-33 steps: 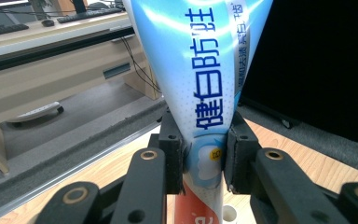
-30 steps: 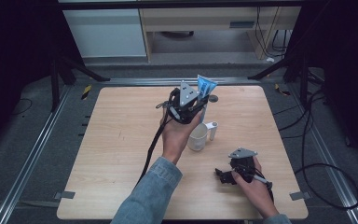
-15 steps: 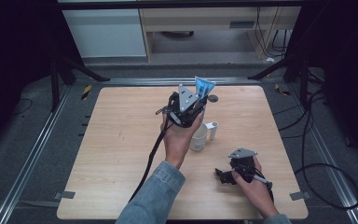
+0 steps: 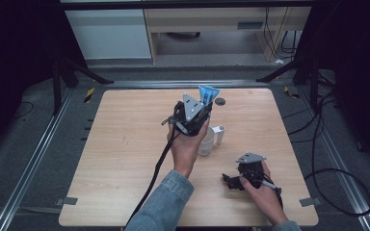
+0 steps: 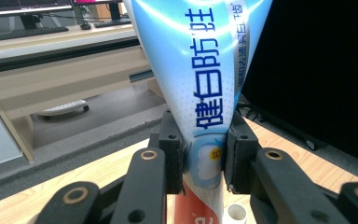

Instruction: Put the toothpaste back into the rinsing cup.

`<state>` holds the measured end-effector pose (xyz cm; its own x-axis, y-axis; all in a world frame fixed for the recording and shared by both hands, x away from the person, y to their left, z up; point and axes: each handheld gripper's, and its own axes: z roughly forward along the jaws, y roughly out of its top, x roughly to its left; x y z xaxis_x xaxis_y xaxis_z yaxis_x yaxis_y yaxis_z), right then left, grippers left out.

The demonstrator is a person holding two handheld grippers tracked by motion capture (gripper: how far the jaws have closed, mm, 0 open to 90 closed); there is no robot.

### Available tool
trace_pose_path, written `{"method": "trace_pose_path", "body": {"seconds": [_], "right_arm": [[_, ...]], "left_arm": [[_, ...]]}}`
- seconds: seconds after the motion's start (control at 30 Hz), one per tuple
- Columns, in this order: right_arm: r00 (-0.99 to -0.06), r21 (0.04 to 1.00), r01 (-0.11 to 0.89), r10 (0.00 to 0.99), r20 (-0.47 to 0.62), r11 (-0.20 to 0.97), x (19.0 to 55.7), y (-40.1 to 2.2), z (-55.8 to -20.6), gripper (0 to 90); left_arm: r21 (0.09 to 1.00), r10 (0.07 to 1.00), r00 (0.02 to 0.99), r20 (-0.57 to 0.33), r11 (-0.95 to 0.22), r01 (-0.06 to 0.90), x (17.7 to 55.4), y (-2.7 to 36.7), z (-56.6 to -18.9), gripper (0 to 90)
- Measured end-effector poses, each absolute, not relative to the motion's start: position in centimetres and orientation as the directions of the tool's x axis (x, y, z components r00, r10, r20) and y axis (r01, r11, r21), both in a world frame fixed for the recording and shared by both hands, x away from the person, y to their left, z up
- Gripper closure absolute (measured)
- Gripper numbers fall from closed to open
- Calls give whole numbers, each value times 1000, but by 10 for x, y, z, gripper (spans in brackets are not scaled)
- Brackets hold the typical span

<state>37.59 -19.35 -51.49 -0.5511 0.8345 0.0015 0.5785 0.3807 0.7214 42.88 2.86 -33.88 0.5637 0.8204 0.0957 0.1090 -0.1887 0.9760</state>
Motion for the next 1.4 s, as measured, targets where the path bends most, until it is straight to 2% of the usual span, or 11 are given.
{"method": "trace_pose_path", "body": {"seconds": [1.03,1.4], "right_arm": [[-553,722,575,833,-3,384,376,-194,-515,5],[-552,722,577,834,0,382,376,-194,-515,5]], "left_arm": [[966,817,566,112,-223,130,437,23,-374,721],[962,815,573,86,-218,165,438,22,-384,720]]}}
